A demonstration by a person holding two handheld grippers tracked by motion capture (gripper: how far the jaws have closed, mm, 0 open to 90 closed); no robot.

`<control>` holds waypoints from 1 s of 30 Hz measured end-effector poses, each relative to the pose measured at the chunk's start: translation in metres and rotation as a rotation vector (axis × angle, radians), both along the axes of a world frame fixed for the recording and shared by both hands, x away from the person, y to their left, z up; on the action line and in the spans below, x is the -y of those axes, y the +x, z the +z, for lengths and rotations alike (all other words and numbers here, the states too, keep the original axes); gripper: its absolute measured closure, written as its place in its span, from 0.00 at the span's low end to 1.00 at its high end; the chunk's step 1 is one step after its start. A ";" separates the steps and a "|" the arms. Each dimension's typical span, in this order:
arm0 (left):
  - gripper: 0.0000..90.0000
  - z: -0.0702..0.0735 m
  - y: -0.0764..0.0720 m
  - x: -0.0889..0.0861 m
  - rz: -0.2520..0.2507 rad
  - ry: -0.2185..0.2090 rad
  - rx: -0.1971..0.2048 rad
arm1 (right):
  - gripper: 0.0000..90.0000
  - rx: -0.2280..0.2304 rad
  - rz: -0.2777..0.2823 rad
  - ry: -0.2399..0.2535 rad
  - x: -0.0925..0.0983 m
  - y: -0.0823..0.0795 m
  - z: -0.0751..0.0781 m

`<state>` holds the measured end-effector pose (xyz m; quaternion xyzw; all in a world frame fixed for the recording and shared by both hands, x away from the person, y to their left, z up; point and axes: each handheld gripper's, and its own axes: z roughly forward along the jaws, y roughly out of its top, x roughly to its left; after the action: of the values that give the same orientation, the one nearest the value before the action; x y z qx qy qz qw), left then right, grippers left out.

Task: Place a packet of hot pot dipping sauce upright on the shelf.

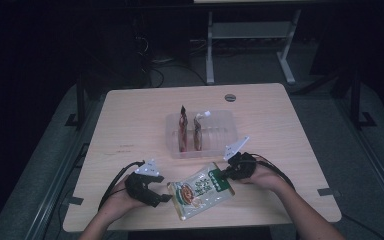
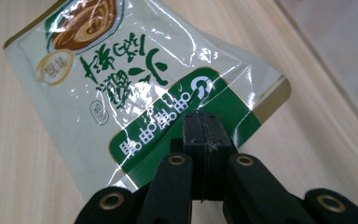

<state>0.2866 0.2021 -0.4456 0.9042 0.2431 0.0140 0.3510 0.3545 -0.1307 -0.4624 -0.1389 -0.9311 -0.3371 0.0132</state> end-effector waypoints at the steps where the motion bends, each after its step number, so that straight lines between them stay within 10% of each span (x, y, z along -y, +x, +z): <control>1: 0.27 0.000 0.000 0.000 -0.006 0.005 0.001 | 1.00 -0.004 0.008 0.001 -0.003 -0.002 0.000; 6: 0.27 0.000 0.000 0.002 -0.007 0.005 0.006 | 0.98 0.002 -0.040 0.040 0.004 -0.004 0.012; 16: 0.24 0.002 0.004 0.018 -0.006 -0.026 0.021 | 0.56 -0.033 -0.224 0.065 0.031 -0.015 0.026; 30: 0.26 -0.005 0.026 0.057 -0.059 -0.001 0.016 | 0.45 -0.019 -0.327 0.073 0.061 -0.052 0.021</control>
<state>0.3123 0.1454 -0.4507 0.9106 0.2137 0.0107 0.3535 0.3030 -0.1917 -0.4414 -0.2910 -0.8831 -0.3669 -0.0279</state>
